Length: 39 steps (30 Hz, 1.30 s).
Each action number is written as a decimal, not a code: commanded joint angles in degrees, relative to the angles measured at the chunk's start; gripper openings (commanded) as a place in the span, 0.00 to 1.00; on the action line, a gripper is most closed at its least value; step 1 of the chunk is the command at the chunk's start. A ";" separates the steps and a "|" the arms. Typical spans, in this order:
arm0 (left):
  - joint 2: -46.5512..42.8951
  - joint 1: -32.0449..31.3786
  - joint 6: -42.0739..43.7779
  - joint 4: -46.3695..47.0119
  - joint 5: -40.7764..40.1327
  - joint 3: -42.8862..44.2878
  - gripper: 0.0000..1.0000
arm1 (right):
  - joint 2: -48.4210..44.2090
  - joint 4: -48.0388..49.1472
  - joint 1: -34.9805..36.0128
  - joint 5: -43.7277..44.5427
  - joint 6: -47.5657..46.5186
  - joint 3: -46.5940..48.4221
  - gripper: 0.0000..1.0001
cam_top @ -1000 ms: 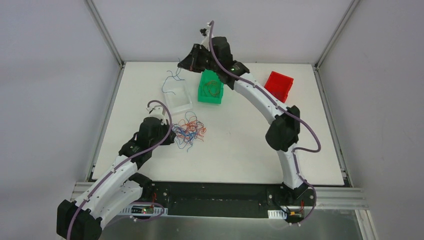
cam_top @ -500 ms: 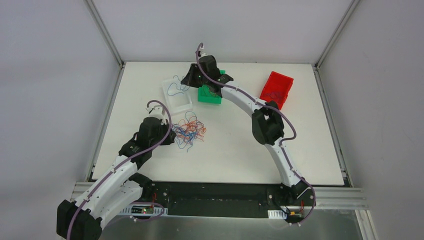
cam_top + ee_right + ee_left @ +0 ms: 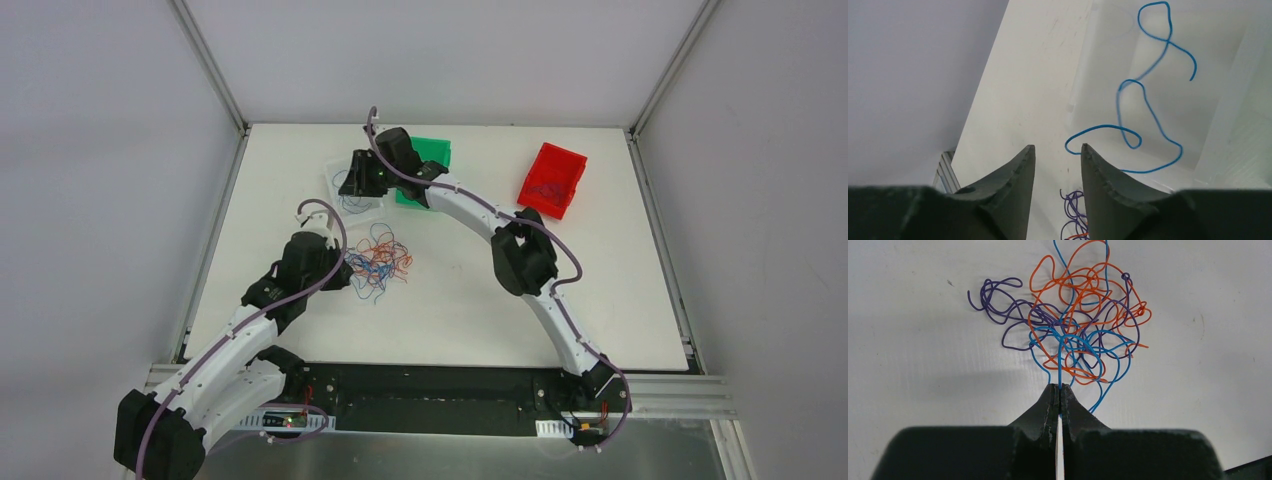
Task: Untangle the cables
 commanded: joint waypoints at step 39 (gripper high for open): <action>25.26 -15.63 -1.40 -1.88 26.76 54.57 0.00 | -66.43 52.98 -4.06 13.77 -3.34 -95.90 0.59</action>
